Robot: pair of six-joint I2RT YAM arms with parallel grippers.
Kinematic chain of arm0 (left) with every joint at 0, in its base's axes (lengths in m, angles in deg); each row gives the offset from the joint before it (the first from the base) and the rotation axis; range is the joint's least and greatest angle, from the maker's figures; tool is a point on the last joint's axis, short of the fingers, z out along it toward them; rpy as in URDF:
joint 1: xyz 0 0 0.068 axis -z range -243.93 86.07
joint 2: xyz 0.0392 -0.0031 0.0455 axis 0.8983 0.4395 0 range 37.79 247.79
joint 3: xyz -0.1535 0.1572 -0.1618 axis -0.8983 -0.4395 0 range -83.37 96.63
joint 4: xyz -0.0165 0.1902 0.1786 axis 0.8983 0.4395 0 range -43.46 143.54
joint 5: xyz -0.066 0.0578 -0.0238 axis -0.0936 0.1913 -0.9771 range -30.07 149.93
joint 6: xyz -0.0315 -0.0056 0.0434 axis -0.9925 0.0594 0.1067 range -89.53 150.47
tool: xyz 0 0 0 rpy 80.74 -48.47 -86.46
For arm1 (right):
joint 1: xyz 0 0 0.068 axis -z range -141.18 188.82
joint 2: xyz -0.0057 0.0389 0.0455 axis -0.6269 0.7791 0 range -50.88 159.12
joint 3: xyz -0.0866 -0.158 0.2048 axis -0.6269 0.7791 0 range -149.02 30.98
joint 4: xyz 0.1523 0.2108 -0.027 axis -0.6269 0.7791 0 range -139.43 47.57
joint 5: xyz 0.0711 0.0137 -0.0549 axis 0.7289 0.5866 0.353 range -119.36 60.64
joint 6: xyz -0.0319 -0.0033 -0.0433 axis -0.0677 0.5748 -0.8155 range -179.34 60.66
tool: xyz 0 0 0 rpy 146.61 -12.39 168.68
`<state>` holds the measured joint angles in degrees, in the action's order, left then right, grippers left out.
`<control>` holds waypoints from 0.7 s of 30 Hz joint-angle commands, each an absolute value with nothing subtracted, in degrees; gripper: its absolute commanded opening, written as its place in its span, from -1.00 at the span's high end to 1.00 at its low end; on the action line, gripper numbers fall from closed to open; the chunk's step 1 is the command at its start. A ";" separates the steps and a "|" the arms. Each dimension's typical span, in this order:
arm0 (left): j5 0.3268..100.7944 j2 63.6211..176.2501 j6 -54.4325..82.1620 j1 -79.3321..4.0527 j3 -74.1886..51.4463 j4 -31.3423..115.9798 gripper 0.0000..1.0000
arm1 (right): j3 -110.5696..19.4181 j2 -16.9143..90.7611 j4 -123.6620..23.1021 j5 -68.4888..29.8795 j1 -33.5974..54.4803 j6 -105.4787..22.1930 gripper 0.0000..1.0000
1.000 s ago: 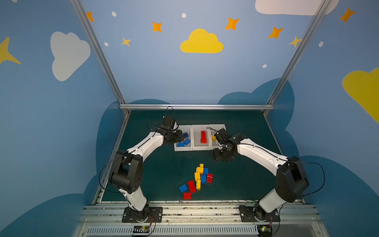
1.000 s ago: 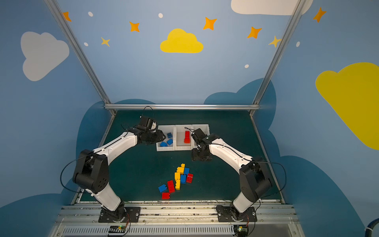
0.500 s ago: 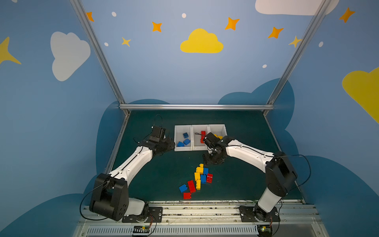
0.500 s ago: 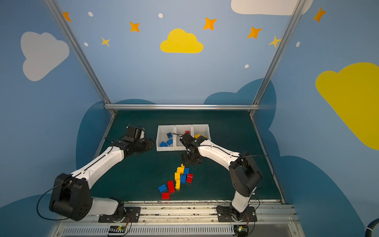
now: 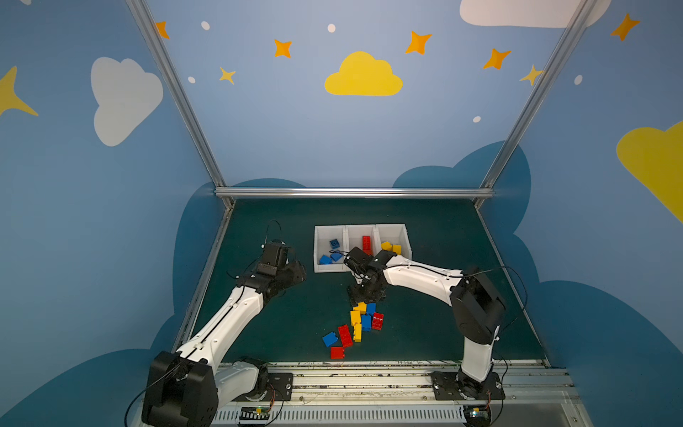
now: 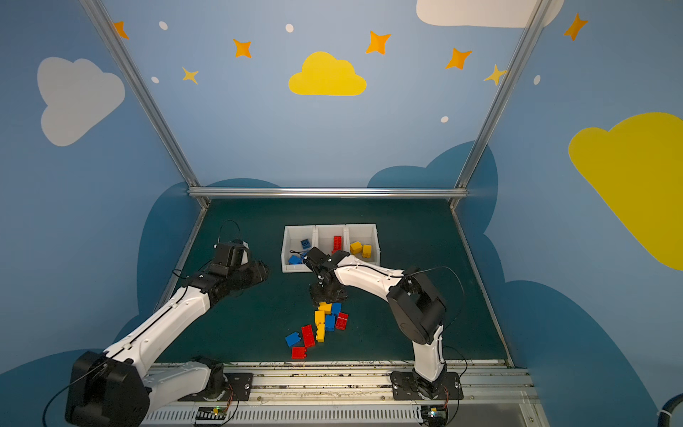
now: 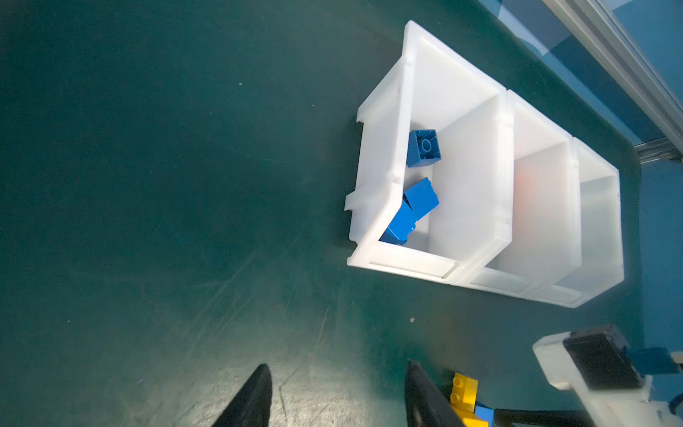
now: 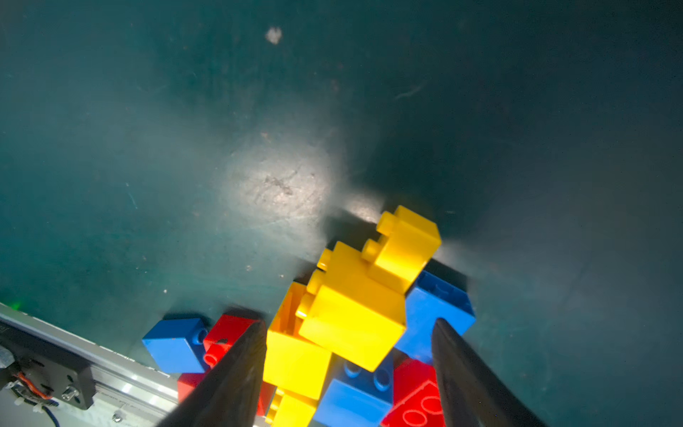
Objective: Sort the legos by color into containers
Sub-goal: 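Release the blue brick in the bin while the right gripper grasps a yellow brick, then carry the yellow brick with the right gripper into the yellow compartment and release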
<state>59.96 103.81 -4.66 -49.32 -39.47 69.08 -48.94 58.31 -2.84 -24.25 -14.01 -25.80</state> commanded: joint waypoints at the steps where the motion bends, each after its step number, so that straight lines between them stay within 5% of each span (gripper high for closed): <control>1: 60.72 102.53 -5.12 -49.65 -40.70 68.73 -0.16 | -50.47 59.49 -0.24 -25.46 -14.26 -23.70 -0.40; 21: 59.98 101.35 -5.11 -49.69 -42.20 68.95 -0.17 | -54.64 64.65 1.79 -23.78 -15.41 -23.17 0.03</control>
<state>59.92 102.52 -5.14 -49.32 -41.64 69.04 -52.70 63.14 -0.33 -24.12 -14.98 -23.18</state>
